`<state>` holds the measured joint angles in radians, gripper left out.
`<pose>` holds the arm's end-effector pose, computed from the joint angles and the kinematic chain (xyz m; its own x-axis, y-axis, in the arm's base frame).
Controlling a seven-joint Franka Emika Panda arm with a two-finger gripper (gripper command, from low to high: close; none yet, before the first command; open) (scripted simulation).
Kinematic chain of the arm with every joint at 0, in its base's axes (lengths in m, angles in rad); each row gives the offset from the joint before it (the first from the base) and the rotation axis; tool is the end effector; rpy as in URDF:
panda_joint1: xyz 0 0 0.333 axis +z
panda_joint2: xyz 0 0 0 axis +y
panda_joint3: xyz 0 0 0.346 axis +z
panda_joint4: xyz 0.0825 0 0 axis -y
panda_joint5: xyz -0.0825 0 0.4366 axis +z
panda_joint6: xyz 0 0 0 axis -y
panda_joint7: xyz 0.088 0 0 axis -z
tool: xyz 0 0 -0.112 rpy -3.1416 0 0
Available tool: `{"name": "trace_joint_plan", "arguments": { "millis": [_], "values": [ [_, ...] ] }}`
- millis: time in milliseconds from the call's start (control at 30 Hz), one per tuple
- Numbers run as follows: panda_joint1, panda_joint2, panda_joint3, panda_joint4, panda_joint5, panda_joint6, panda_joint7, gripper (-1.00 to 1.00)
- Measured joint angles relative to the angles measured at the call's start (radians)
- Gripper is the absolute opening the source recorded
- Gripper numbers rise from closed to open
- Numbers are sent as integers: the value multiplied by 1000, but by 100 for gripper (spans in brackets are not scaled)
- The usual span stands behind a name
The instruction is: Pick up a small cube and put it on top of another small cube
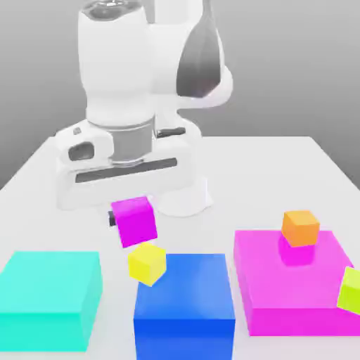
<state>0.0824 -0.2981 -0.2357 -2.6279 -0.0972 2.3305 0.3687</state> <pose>0.4342 -0.0646 0.3319 0.9028 -0.4301 -0.0040 -0.4301 -0.9028 0.0031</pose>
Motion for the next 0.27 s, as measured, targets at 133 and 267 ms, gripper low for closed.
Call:
{"name": "trace_joint_plan", "arguments": {
  "millis": [133,267],
  "values": [
    [10,84,-4,-54,22,140,4,-100],
    [11,109,-6,-64,27,175,0,100]
  ]
}}
